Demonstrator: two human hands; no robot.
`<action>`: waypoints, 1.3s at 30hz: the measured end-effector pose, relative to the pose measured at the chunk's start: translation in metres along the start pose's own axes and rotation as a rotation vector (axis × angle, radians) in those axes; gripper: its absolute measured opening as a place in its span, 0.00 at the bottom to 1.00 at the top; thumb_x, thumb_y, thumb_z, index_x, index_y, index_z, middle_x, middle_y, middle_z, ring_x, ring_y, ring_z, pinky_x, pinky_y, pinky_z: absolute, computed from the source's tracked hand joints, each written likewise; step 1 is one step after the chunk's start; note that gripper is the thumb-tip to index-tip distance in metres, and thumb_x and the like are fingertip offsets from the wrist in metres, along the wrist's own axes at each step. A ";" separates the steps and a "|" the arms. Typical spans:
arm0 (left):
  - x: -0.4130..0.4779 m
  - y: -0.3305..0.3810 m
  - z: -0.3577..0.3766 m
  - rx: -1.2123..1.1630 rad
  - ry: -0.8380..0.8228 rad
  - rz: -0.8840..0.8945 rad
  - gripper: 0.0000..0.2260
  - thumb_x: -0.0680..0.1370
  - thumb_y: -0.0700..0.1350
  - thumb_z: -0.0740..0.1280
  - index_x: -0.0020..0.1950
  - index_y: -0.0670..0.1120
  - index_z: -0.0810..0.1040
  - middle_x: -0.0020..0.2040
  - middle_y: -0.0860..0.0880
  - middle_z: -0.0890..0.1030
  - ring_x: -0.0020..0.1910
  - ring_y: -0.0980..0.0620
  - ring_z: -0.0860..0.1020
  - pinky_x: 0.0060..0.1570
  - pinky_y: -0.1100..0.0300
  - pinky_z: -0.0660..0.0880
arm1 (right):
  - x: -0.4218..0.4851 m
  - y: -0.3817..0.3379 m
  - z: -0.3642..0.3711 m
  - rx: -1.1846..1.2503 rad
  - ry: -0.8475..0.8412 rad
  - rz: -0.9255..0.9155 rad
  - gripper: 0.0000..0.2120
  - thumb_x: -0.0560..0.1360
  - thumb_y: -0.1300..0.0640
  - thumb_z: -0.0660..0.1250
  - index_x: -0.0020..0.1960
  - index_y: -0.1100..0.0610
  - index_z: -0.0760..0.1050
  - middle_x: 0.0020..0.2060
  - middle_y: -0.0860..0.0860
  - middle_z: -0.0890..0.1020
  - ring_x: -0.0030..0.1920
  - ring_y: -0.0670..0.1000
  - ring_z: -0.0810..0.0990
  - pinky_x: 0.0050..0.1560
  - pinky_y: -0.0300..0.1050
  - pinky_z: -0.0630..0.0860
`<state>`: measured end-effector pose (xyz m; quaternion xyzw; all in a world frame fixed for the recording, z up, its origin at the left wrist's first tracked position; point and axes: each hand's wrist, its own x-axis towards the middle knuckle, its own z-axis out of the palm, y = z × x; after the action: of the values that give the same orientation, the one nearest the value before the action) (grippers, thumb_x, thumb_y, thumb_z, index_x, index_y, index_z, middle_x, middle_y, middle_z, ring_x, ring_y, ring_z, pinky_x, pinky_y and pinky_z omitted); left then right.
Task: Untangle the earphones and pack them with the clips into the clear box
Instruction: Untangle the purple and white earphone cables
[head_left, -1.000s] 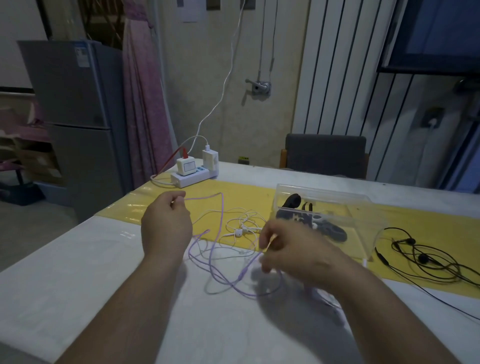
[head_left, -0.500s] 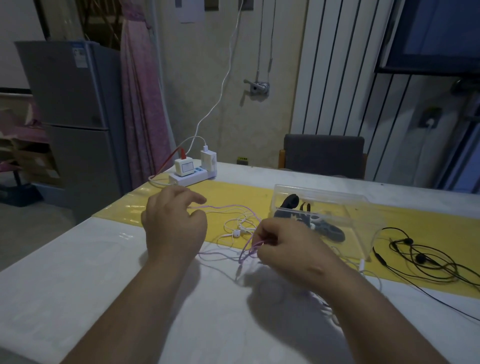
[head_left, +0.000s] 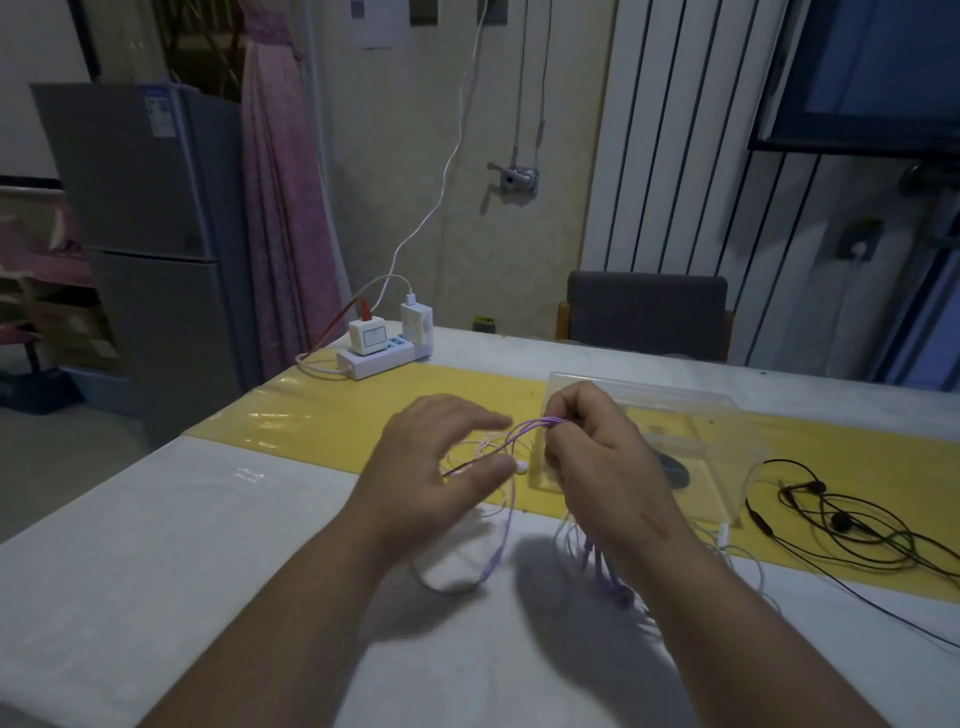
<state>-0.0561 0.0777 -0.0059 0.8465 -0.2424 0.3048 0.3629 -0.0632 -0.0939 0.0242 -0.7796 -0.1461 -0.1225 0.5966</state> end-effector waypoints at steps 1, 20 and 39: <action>0.001 -0.002 0.006 0.057 -0.021 0.000 0.19 0.73 0.62 0.63 0.54 0.51 0.83 0.50 0.56 0.82 0.54 0.54 0.77 0.56 0.51 0.71 | 0.000 -0.001 0.000 0.007 -0.003 -0.001 0.05 0.67 0.57 0.58 0.37 0.48 0.70 0.24 0.44 0.70 0.29 0.49 0.66 0.34 0.48 0.63; 0.000 0.011 0.009 -0.271 -0.237 -0.168 0.13 0.62 0.48 0.66 0.39 0.66 0.79 0.42 0.55 0.81 0.46 0.54 0.76 0.49 0.58 0.73 | -0.005 -0.011 0.001 -0.029 -0.089 -0.043 0.10 0.73 0.61 0.61 0.35 0.61 0.74 0.26 0.47 0.77 0.29 0.43 0.72 0.33 0.42 0.69; 0.006 0.003 -0.004 -0.201 0.210 -0.495 0.09 0.78 0.47 0.68 0.38 0.47 0.76 0.33 0.52 0.83 0.33 0.59 0.78 0.36 0.62 0.71 | 0.003 -0.010 -0.024 0.652 0.298 0.047 0.13 0.77 0.64 0.53 0.34 0.56 0.63 0.26 0.53 0.63 0.26 0.49 0.57 0.27 0.45 0.51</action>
<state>-0.0552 0.0778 0.0020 0.8037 -0.0184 0.2674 0.5313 -0.0645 -0.1142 0.0408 -0.5249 -0.0712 -0.1681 0.8314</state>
